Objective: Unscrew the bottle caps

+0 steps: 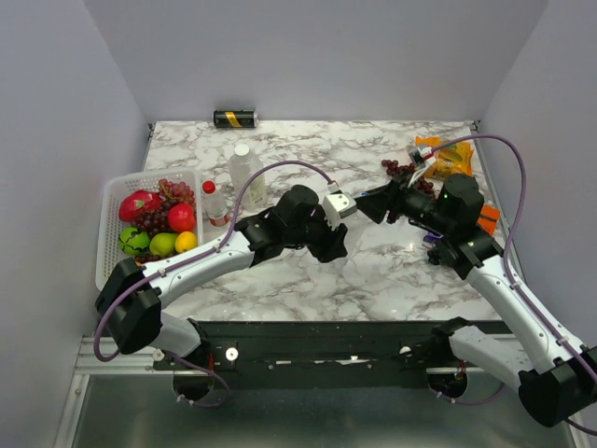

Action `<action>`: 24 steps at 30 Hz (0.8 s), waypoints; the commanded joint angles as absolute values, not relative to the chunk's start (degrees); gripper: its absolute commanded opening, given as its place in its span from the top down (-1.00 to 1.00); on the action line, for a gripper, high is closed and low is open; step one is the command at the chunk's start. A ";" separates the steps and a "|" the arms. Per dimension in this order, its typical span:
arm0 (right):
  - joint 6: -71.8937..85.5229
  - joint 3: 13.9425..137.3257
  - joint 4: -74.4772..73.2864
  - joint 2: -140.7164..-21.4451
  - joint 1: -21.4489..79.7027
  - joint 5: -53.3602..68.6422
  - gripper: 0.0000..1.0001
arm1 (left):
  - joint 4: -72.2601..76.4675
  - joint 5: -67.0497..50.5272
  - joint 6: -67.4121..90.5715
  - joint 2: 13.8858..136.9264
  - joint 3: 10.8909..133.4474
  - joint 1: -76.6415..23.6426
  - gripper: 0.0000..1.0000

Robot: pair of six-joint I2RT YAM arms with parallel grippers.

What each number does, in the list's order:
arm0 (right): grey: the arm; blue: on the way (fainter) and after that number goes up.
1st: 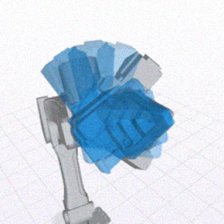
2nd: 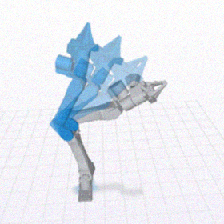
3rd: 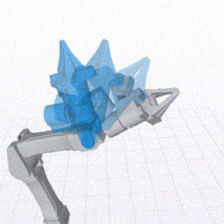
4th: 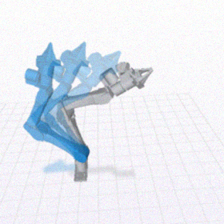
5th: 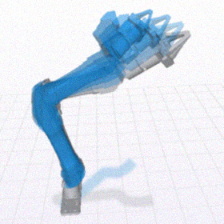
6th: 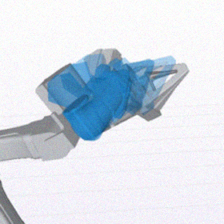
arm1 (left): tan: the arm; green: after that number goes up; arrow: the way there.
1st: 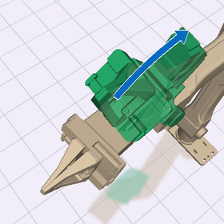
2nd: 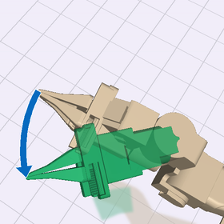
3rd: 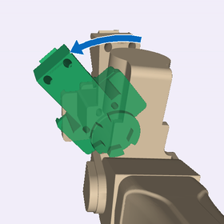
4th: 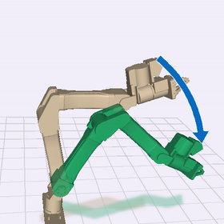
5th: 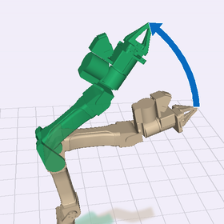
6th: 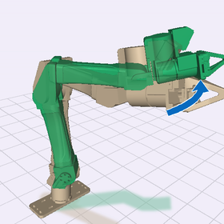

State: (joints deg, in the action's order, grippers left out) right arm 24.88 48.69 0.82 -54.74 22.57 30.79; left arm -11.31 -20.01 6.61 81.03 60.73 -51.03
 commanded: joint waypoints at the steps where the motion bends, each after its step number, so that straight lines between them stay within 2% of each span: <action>1: 24.87 50.80 2.81 -54.84 23.91 32.08 -0.10 | -10.72 -20.92 6.42 81.47 62.49 -50.98 0.77; 5: 24.70 50.80 2.73 -55.19 23.91 30.59 0.09 | -10.20 -22.06 6.15 81.21 62.23 -50.98 0.77; 9: 23.21 52.38 1.32 -55.20 23.91 27.95 0.18 | -9.76 -23.47 5.80 81.12 61.88 -51.06 0.77; 24: 18.90 57.92 -4.30 -53.70 20.83 24.08 0.19 | -11.42 -22.07 5.80 81.04 62.58 -51.06 0.81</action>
